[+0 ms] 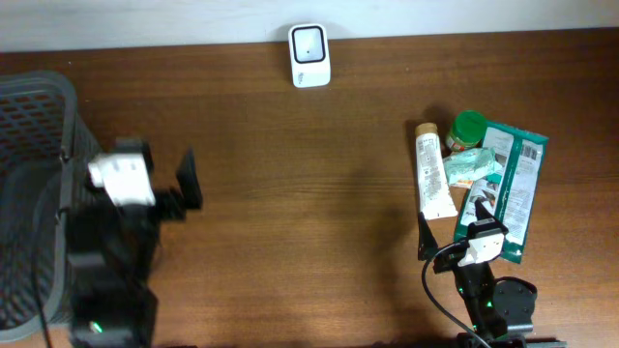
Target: Scan the item barcode
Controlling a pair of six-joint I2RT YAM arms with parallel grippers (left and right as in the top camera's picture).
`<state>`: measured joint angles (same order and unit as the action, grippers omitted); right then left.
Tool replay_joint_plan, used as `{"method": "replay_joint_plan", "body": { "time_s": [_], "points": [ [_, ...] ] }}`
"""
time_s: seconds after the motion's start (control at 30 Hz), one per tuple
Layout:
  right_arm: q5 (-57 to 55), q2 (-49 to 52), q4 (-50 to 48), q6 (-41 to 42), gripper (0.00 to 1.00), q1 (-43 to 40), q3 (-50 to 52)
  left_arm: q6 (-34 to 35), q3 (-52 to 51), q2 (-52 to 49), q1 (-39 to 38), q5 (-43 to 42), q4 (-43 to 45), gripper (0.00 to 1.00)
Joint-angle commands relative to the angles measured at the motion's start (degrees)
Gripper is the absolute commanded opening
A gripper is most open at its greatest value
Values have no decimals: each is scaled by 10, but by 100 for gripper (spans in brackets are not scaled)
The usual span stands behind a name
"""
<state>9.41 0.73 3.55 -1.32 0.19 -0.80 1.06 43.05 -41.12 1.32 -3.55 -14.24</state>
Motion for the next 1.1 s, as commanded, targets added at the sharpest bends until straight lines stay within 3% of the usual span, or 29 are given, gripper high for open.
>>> {"method": "replay_joint_plan", "body": {
  "time_s": [0.0,0.27,0.47,0.6,1.07],
  "points": [
    [9,-5,0,2,98,-2,5,-7,-153,122,3,3,50,99],
    [9,-5,0,2,98,-2,5,-7,-337,312,3,4,109,99],
    [9,-5,0,2,98,-2,5,-7,-417,386,3,22,132,99],
    [9,-5,0,2,98,-2,5,-7,-426,408,3,40,96,99],
    [9,-5,0,2,98,-2,5,-7,-426,408,3,38,95,99]
  ]
}}
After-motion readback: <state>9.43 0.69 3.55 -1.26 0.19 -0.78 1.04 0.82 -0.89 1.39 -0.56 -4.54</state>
